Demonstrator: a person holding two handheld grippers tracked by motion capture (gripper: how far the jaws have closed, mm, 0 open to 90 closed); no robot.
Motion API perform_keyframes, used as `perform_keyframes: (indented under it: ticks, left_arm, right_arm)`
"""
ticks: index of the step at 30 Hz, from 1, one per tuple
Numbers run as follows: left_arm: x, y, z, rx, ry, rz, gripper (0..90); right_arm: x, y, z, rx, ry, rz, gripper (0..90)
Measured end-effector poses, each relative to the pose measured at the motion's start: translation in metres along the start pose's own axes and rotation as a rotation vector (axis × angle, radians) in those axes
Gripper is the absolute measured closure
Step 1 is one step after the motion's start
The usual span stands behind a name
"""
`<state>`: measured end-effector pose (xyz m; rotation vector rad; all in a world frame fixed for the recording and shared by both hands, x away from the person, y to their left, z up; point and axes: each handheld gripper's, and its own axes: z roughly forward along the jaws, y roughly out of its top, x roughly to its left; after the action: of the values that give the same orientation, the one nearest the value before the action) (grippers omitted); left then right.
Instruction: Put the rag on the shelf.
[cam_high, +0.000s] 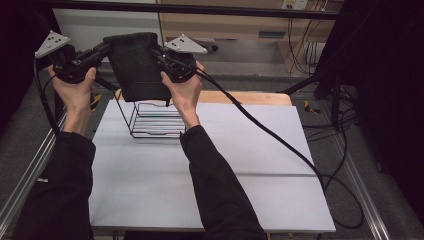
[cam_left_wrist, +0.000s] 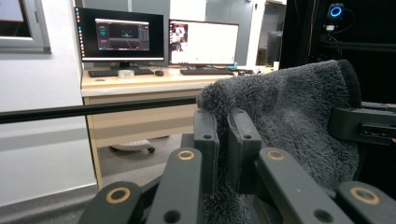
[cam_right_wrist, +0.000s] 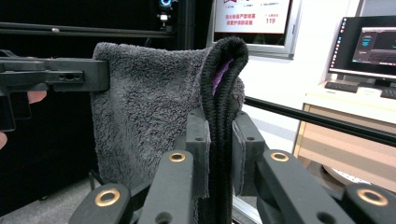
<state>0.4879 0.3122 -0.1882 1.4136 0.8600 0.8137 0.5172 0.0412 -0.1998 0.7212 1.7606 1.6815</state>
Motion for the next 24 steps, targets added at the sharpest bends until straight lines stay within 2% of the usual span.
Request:
perform_keyframes:
  ticks: [4, 8, 17, 24]
  left_arm:
    - [-0.002, -0.002, -0.004, -0.006, -0.012, 0.004, 83.2]
    - [-0.005, -0.006, -0.007, -0.003, -0.025, 0.016, 83.2]
    - [-0.010, -0.011, -0.019, -0.002, -0.039, 0.036, 83.2]
    - [-0.013, -0.018, -0.025, 0.005, -0.046, 0.052, 83.2]
  right_arm:
    - [0.001, -0.002, -0.003, -0.001, 0.010, -0.010, 79.9]
    - [-0.001, -0.006, -0.006, 0.004, 0.015, 0.002, 80.0]
    - [0.005, -0.013, -0.013, 0.000, 0.022, -0.036, 79.9]
    - [0.007, -0.018, -0.016, 0.003, 0.027, -0.044, 79.9]
